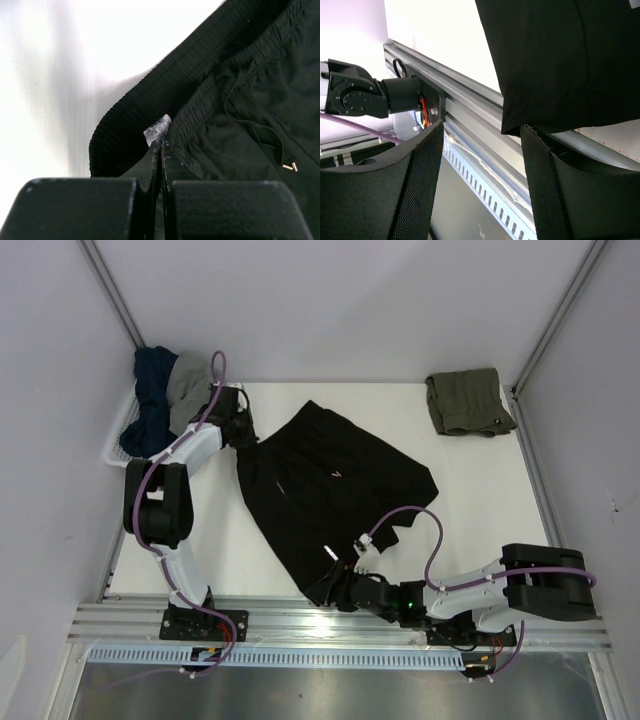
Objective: Fold and stack the shorts
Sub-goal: Flatten the shorts out
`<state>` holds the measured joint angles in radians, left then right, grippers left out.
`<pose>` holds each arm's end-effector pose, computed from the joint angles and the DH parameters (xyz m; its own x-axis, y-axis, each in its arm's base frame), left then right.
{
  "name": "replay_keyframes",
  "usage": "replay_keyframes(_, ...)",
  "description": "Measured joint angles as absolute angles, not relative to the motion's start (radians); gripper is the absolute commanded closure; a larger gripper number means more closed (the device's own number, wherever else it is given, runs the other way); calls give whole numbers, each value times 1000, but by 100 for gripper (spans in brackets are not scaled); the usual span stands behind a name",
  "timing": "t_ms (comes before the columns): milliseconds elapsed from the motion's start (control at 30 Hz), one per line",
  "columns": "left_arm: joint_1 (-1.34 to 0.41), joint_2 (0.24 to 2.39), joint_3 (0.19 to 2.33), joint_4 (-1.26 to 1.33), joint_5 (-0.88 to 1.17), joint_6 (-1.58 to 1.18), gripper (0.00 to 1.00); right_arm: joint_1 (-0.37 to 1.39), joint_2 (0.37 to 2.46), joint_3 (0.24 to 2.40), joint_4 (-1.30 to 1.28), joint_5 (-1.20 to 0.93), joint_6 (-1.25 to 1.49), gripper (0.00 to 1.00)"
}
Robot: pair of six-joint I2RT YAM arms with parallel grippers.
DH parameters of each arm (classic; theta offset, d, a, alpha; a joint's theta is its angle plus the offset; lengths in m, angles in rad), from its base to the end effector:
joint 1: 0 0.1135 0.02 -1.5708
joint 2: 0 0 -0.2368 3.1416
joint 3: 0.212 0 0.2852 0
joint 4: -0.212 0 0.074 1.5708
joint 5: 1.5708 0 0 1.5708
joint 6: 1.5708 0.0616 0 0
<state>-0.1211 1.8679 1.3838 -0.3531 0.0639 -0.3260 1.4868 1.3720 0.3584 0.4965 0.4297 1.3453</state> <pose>0.4509 -0.0588 0.1627 -0.7507 -0.2306 -0.6191 -0.0817 0.9623 -0.2594 0.0495 0.2815 0.0765 -0.8626 0.3159 -0.3951 -0.1553 0.5779 0.8012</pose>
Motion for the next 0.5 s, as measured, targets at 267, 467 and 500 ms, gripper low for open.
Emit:
replay_keyframes(267,-118,1868,1383,-353,67,-332,100,1486,1440,353,524,428,1405,37)
replay_keyframes(467,-115,1868,1382,-353,67,-332,100,1485,1441,289,576,451,1445,40)
replay_keyframes(500,-114,1868,1382,-353,67,-332,100,1485,1437,284,581,459,1445,40)
